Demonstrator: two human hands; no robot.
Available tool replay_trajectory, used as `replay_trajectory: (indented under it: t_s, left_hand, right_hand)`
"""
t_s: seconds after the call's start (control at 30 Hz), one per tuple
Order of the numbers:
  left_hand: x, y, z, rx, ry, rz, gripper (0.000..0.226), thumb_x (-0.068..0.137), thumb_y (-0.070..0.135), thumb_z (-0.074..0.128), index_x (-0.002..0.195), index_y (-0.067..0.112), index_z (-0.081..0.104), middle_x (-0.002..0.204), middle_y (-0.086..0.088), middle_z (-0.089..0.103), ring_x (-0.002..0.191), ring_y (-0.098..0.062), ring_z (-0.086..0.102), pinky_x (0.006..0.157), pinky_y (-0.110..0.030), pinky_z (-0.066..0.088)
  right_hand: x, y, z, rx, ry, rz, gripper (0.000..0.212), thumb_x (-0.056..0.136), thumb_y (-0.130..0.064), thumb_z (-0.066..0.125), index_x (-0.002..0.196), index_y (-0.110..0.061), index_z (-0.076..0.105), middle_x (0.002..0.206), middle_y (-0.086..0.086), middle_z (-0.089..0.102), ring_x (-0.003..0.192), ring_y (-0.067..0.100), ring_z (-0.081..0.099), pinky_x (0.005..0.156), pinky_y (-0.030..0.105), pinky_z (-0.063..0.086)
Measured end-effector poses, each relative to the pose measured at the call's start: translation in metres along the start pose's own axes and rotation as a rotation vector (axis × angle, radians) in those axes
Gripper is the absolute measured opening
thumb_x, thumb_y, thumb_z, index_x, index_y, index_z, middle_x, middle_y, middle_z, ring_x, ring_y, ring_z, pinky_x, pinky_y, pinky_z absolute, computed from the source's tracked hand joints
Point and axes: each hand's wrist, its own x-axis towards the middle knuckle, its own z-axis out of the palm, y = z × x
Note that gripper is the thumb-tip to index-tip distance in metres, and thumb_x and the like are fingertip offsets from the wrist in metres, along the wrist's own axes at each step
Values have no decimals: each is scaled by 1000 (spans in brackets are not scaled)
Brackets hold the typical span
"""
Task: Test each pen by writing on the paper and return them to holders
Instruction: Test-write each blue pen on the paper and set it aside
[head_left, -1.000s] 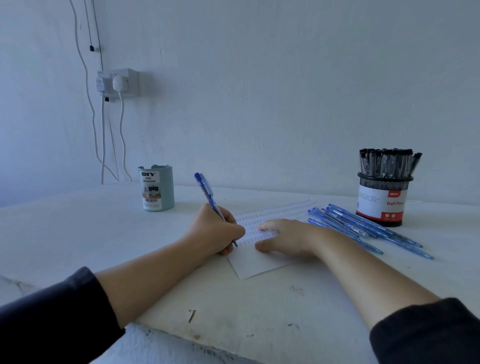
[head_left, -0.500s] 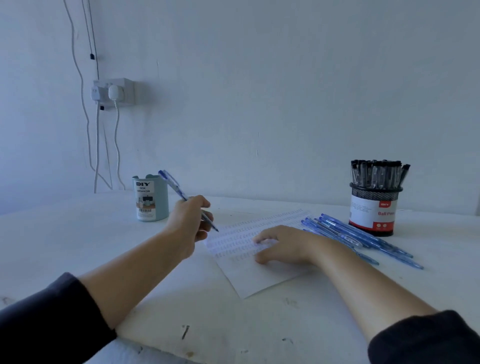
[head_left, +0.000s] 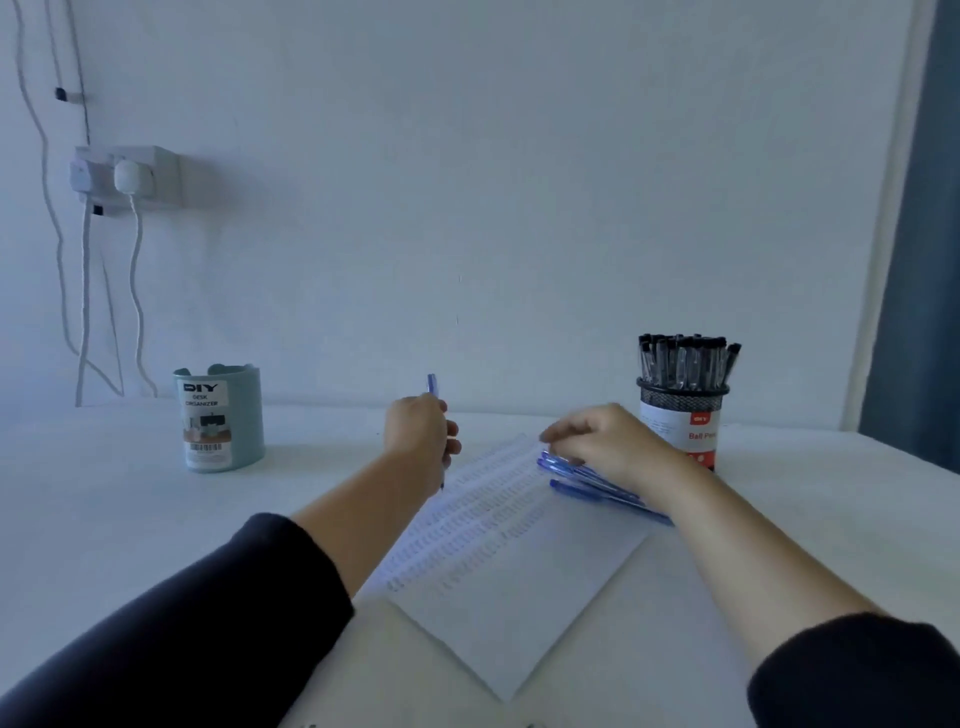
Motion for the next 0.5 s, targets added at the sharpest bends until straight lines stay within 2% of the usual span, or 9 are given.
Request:
replay_trajectory:
  t_s: [0.07, 0.13, 0.17, 0.23, 0.37, 0.43, 0.5]
  left_hand:
    - [-2, -10, 1, 36, -61, -14, 24, 94, 8, 32, 86, 5, 54, 62, -6, 42, 44, -17, 36, 43, -23, 26]
    - [-5, -8, -1, 44, -102, 19, 24, 93, 8, 33, 87, 5, 56, 61, -5, 40, 43, -16, 34, 44, -23, 26]
    - [-7, -5, -3, 38, -108, 36, 24, 92, 8, 34, 86, 5, 56, 61, -5, 40, 43, -16, 34, 45, -23, 26]
    - [-9, 0, -9, 18, -101, 42, 25, 92, 10, 33, 85, 5, 57, 61, -5, 40, 43, -17, 35, 45, -23, 27]
    - [-8, 4, -19, 4, -81, -3, 24, 90, 17, 36, 82, 6, 56, 60, -5, 40, 43, -17, 36, 44, -21, 29]
    - [-5, 4, -22, 27, -79, -7, 24, 92, 19, 38, 79, 7, 54, 60, -4, 40, 43, -16, 36, 42, -20, 29]
    - [-3, 5, -24, 48, -86, -15, 25, 94, 20, 40, 76, 8, 53, 59, -4, 40, 42, -15, 36, 41, -18, 28]
  right_hand:
    - [6, 16, -15, -107, 224, 29, 21, 88, -6, 50, 86, -20, 66, 82, -5, 61, 80, 12, 55, 68, 23, 39]
    - [8, 36, -25, -242, 370, 96, 26, 85, -6, 46, 67, -19, 59, 70, 0, 57, 71, 22, 53, 63, 26, 36]
    - [9, 45, -28, -301, 390, 140, 28, 83, -5, 44, 58, -18, 49, 61, 2, 50, 65, 24, 48, 59, 27, 32]
    - [11, 58, -27, -394, 357, 232, 29, 80, -6, 43, 54, -15, 36, 56, 3, 41, 62, 24, 42, 55, 28, 27]
    - [16, 62, -20, -581, 237, 312, 24, 85, -25, 50, 65, -17, 40, 70, 4, 47, 75, 27, 49, 53, 27, 30]
    - [16, 58, -17, -669, 190, 319, 22, 88, -38, 50, 82, -16, 53, 91, 5, 56, 91, 29, 54, 67, 30, 42]
    - [14, 54, -17, -723, 168, 330, 35, 89, -46, 48, 109, -18, 56, 115, 8, 56, 106, 32, 53, 85, 35, 46]
